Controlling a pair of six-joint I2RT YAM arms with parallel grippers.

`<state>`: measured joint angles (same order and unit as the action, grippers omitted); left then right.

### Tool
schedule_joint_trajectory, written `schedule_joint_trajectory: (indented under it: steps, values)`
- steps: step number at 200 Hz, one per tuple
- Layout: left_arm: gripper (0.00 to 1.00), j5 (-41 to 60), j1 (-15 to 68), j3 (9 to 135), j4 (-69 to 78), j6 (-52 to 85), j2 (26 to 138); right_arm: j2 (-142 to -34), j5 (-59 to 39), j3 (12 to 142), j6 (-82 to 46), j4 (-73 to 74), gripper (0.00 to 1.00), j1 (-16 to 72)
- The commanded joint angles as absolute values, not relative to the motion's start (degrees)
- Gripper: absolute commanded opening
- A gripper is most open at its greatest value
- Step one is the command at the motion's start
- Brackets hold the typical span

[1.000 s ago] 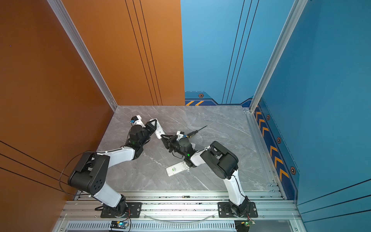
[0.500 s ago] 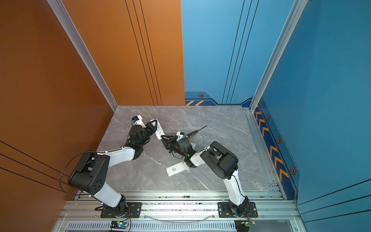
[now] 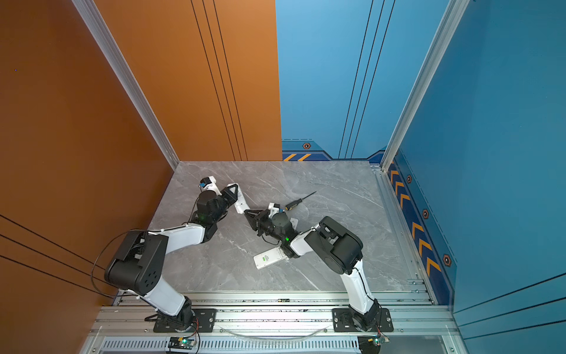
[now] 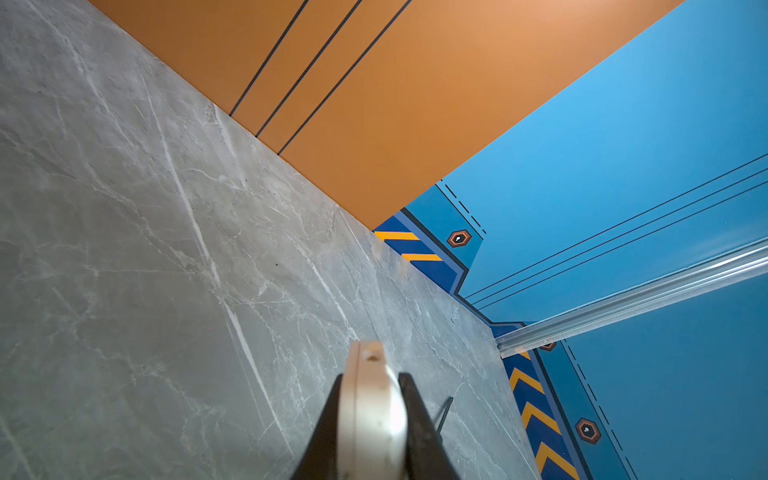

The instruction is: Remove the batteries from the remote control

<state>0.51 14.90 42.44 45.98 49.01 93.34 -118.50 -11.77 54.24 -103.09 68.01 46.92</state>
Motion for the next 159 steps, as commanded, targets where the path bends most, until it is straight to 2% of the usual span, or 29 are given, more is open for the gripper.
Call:
schedule_joint_trajectory:
  steps: [1, 25, 61, 75, 117, 159]
  values:
    - [0.0, 1.6, 15.2, 43.1, 45.3, 46.9, 93.2, -116.0, -11.6, 53.6, -100.9, 67.5, 0.18, 46.4]
    - [0.0, 1.6, 15.4, 43.3, 44.6, 46.5, 93.0, -117.0, -11.8, 54.3, -101.7, 69.1, 0.21, 45.9]
    - [0.0, 1.6, 14.7, 44.0, 44.2, 46.8, 92.7, -116.3, -11.0, 52.3, -101.9, 68.9, 0.41, 47.5]
    - [0.0, 2.1, 14.8, 44.6, 44.2, 46.6, 92.7, -117.2, -10.6, 52.2, -102.7, 69.8, 0.46, 47.7]
    - [0.0, 2.3, 15.5, 44.3, 44.2, 46.6, 92.8, -118.5, -10.1, 54.8, -103.4, 71.2, 0.48, 47.7]
    - [0.0, 2.3, 16.2, 43.7, 44.3, 46.6, 92.7, -120.3, -10.7, 56.8, -102.7, 69.2, 0.45, 47.6]
